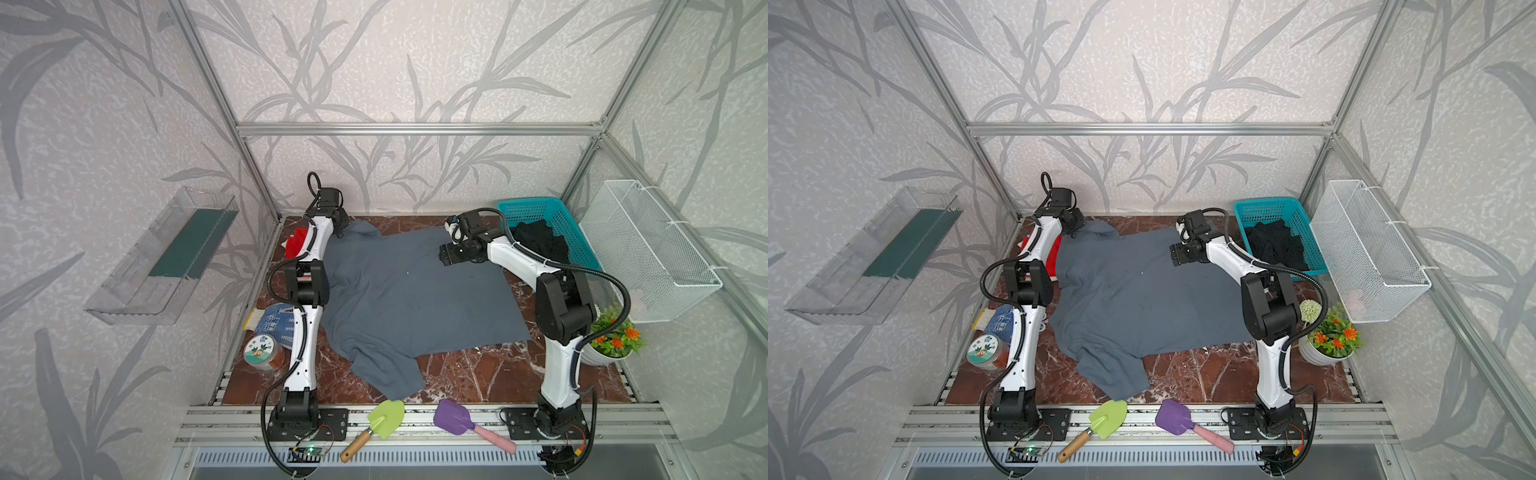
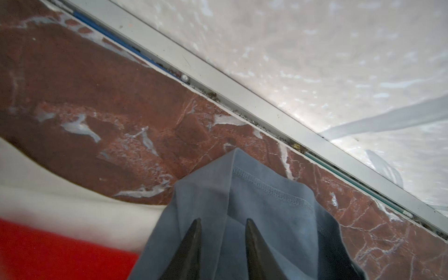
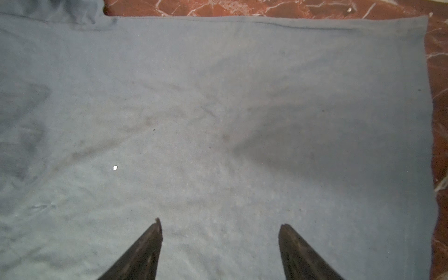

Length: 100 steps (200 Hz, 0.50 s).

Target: Fold and stack the t-shirts

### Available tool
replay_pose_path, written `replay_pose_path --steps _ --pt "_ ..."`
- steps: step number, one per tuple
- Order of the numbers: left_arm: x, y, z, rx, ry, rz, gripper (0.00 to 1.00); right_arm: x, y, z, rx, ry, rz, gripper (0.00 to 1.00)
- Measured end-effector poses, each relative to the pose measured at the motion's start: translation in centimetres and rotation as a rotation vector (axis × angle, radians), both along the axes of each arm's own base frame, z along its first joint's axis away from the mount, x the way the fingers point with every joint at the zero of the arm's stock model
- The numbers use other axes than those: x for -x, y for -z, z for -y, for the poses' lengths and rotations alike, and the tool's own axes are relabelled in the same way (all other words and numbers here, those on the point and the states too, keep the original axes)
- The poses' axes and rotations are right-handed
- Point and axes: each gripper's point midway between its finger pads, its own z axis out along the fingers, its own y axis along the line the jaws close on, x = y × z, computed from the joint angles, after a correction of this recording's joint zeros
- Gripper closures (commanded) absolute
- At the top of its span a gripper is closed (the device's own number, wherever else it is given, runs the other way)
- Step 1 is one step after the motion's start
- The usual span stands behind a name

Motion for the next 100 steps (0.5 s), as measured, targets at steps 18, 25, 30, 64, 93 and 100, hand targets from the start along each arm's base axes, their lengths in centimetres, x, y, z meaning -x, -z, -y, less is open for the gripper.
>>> replay_pose_path --steps 18,25,30,64,93,100 --pt "-0.04 -0.03 -0.16 -0.005 -0.009 0.002 0.68 0.02 0.23 0.3 0.0 0.005 -0.006 0.23" --pt "-0.06 -0.06 -0.22 -0.007 -0.012 0.004 0.7 0.02 0.32 0.45 0.001 0.007 -0.008 0.23" --pt "-0.08 -0.07 -0.25 -0.007 -0.014 0.005 0.72 0.06 0.38 0.47 0.001 0.008 -0.009 0.23" --pt "-0.24 -0.22 -0.29 -0.001 -0.027 0.015 0.97 0.14 0.5 0.5 -0.001 0.007 -0.014 0.23" --pt "-0.35 -0.31 -0.23 -0.005 -0.019 0.02 1.0 0.13 0.5 0.52 -0.005 0.006 -0.015 0.23" --pt "-0.41 -0.36 -0.23 -0.006 -0.017 0.023 1.0 0.13 0.49 0.52 -0.006 0.006 -0.016 0.23"
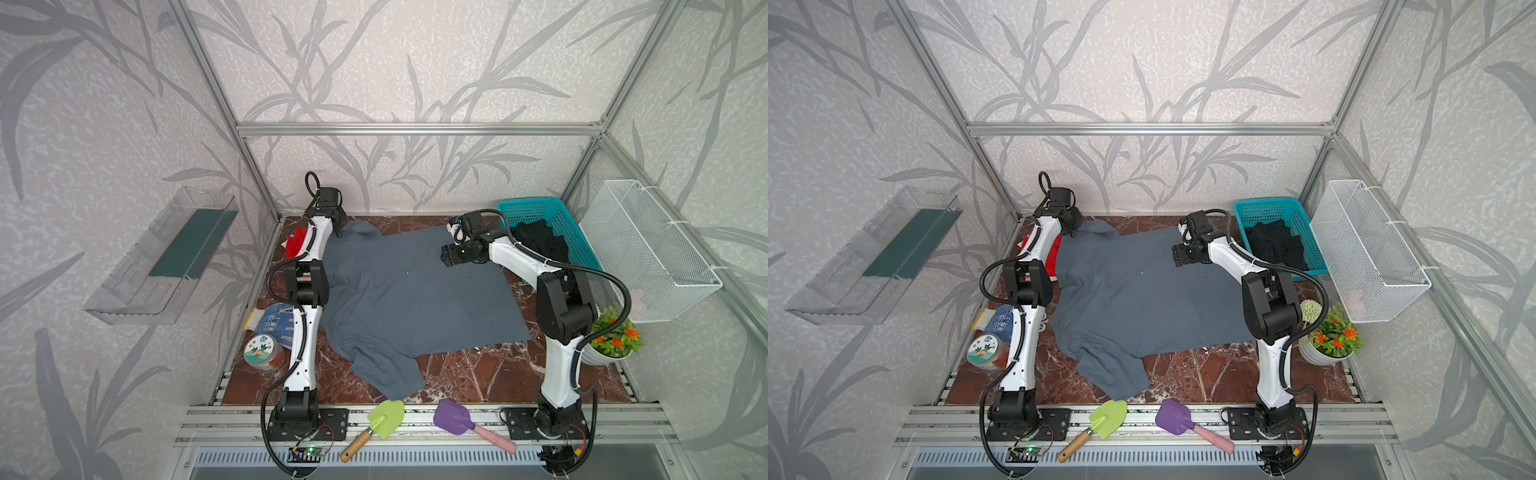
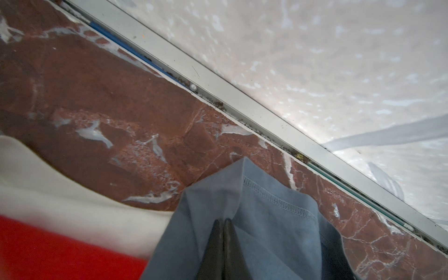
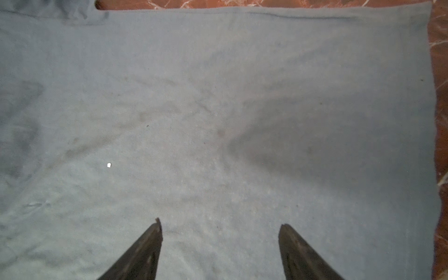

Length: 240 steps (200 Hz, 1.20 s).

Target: Fold and stack the t-shirts

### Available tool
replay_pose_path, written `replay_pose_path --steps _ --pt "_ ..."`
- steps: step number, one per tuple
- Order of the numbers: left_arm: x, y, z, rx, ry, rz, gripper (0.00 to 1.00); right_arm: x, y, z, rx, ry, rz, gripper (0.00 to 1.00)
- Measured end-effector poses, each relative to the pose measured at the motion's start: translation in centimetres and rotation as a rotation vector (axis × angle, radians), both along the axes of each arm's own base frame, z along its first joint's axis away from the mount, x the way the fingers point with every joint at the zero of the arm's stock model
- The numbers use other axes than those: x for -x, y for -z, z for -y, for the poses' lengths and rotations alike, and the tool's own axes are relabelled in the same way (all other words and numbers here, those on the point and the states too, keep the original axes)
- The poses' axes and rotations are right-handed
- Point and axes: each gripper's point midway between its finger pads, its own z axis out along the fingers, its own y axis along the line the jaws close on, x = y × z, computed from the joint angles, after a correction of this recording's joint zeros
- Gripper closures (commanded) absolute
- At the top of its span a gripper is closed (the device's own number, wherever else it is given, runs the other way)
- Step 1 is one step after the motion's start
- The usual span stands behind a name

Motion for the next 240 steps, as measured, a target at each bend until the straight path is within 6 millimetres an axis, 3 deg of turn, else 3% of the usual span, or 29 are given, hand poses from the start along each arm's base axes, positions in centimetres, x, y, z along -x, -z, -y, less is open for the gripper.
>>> replay_pose_path --steps 43,78,112,126,138,154,177,197,218,240 --pt "0.3 -0.5 0.1 -0.014 0.021 -0.007 1.0 0.1 0.0 -0.2 -0.017 -0.005 -0.008 0.23" --pt "2.8 -3.6 0.3 -0.018 0.027 -0.037 1.0 0.4 0.4 0.5 -0.007 0.026 -0.026 0.23" --pt "8.4 -9.0 1.4 -0.049 0.019 -0.035 1.0 1.0 0.9 2.8 -0.018 0.096 -0.061 0.23" --pt "11.5 -11.2 2.6 -0.063 0.016 -0.015 1.0 1.6 1.2 3.8 -0.024 0.124 -0.077 0.23" --pt "14.9 -12.0 3.6 -0.073 0.013 -0.018 1.0 2.4 1.5 4.6 -0.025 0.143 -0.092 0.23" --pt "19.6 -11.9 5.0 -0.083 0.005 -0.031 1.0 3.6 1.9 5.2 -0.032 0.163 -0.107 0.23" --pt "27.2 -9.4 7.1 -0.103 0.013 -0.075 0.66 4.6 1.8 5.2 -0.049 0.162 -0.109 0.23" --pt "32.8 -5.9 8.4 -0.087 0.045 -0.122 0.58 4.7 1.2 4.9 -0.066 0.159 -0.095 0.23" --pt "36.4 -3.8 7.8 -0.083 0.059 -0.149 0.58 4.5 0.2 4.7 -0.083 0.154 -0.071 0.23" --pt "37.2 -4.4 7.3 -0.089 0.057 -0.126 0.58 4.4 -0.6 4.5 -0.1 0.151 -0.053 0.23"
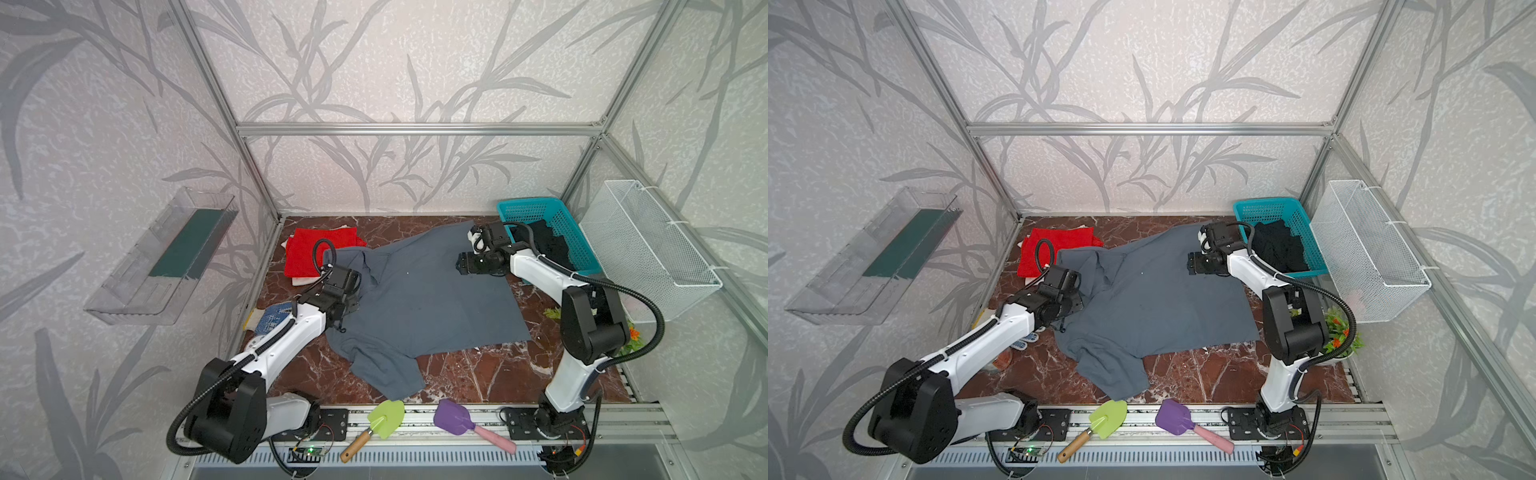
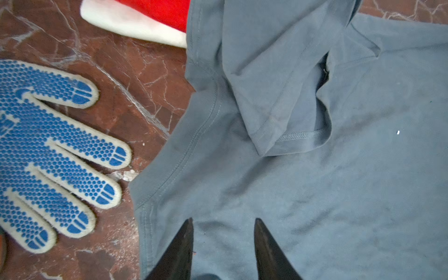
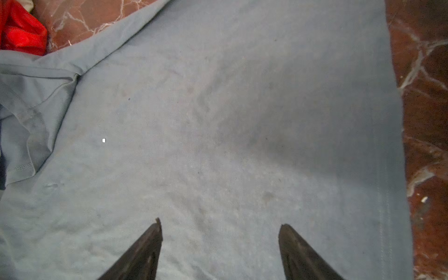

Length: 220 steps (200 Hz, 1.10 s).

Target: Fold and stack the t-shirts

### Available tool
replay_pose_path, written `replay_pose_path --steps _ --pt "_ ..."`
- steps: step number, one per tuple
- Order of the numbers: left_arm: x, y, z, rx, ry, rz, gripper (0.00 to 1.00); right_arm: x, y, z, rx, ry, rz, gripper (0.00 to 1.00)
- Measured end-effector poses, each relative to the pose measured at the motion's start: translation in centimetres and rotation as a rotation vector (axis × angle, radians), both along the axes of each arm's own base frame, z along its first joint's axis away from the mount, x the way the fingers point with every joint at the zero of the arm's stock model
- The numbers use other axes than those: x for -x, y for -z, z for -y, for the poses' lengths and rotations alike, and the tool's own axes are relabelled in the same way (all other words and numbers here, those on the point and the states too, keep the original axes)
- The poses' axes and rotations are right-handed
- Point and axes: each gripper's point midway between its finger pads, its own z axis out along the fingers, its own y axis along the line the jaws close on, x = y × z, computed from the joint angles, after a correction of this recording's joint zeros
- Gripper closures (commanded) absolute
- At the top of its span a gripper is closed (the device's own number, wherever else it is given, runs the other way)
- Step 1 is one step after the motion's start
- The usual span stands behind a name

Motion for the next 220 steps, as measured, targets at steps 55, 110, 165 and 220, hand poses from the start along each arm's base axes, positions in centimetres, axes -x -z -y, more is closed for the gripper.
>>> replay_pose_path --steps 55,110,165,220 --pt "-5.0 0.0 2.4 -0.025 0.091 -0.049 0.61 1.3 0.7 0.2 -0.003 -0.003 -0.021 0.23" --pt "-8.9 3.8 4.0 -0.135 0.148 -0.191 0.63 2.1 0.4 0.5 -0.002 -0.003 -0.019 0.23" --pt "-9.1 4.9 4.1 -0.278 0.176 -0.272 0.63 2.1 0.3 0.5 -0.002 -0.005 -0.016 0.23" --pt "-8.2 6.1 3.0 -0.355 0.18 -0.336 0.64 2.1 0.3 0.5 -0.001 -0.007 -0.016 0.23"
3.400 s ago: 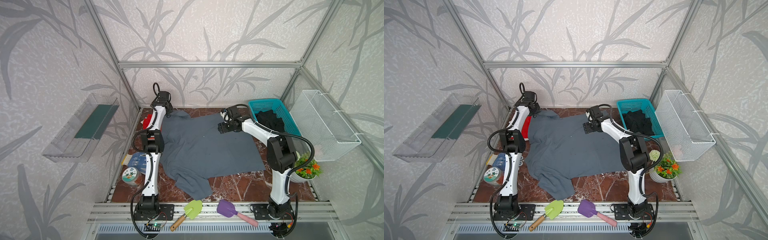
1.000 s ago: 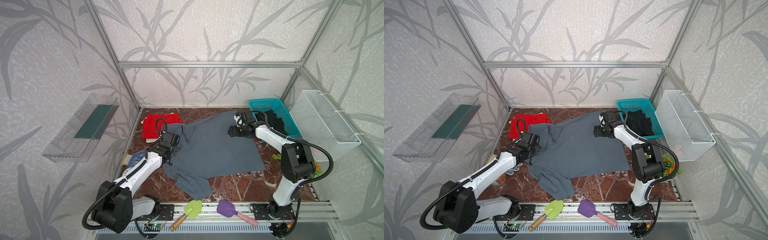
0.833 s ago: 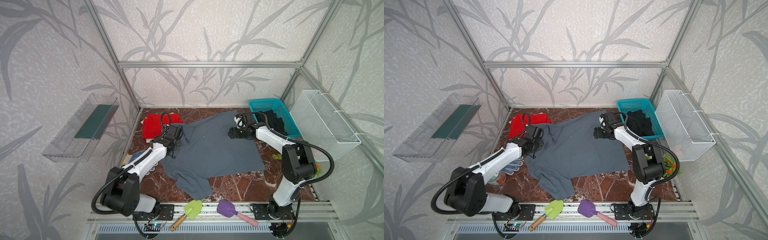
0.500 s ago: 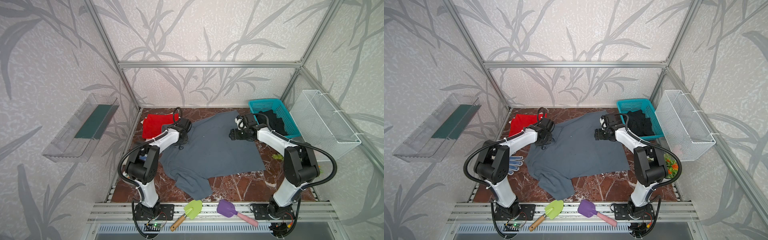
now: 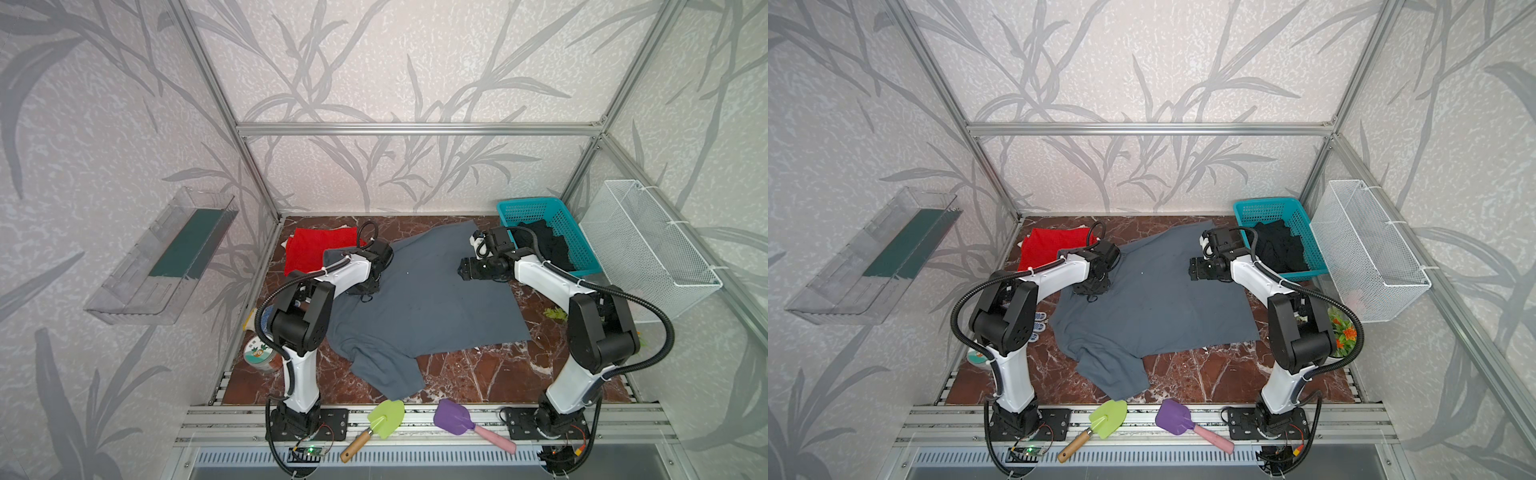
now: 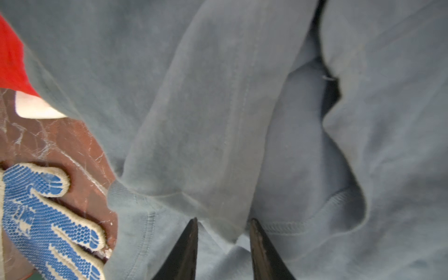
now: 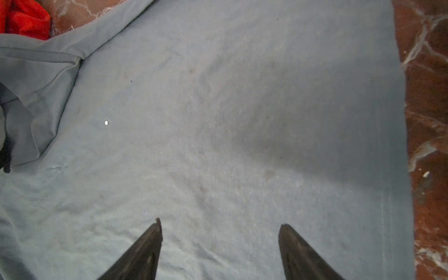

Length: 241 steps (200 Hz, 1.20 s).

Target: Fold and stack the t-shirts

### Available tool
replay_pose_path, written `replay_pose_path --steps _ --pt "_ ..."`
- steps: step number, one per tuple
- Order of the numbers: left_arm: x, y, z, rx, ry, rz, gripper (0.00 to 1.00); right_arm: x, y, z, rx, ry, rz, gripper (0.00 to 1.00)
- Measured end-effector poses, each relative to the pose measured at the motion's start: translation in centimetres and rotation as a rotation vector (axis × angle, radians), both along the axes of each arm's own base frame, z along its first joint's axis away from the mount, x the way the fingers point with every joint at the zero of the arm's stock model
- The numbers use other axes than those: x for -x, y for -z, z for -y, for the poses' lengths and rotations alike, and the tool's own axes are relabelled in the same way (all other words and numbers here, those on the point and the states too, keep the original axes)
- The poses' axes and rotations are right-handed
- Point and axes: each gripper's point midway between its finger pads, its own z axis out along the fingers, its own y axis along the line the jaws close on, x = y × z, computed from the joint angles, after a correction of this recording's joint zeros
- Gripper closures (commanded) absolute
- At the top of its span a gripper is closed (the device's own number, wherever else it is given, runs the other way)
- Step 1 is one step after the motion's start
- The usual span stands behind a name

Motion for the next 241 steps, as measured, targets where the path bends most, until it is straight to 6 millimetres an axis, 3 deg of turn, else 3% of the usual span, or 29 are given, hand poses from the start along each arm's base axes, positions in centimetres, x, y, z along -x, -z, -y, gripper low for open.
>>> replay_pose_path --steps 36,97,131,153,195,214,241 --pt "-0.7 -0.4 -0.3 -0.031 -0.003 0.015 0.7 0.0 0.0 0.0 0.0 0.0 0.0 0.23" --pt "-1.2 -0.5 -0.4 -0.056 0.001 0.022 1.0 0.0 0.0 0.0 0.001 0.0 0.0 0.23" --pt "-0.8 -0.8 -0.7 -0.056 -0.003 0.029 1.0 0.0 0.0 0.0 0.0 -0.001 0.0 0.23" --pt "0.7 -1.7 -1.4 -0.051 -0.018 0.046 1.0 0.0 0.0 0.1 0.007 0.004 0.0 0.23" --pt "5.2 -7.0 -3.9 0.013 -0.103 0.226 1.0 -0.9 -0.9 1.1 0.034 0.042 0.019 0.23" --pt "7.7 -8.6 -5.3 0.055 -0.157 0.316 1.0 -3.2 -2.8 1.3 0.045 0.067 0.066 0.24" --pt "10.3 -7.9 -6.5 0.081 -0.202 0.358 1.0 -8.2 -4.6 1.3 0.066 0.107 0.143 0.24"
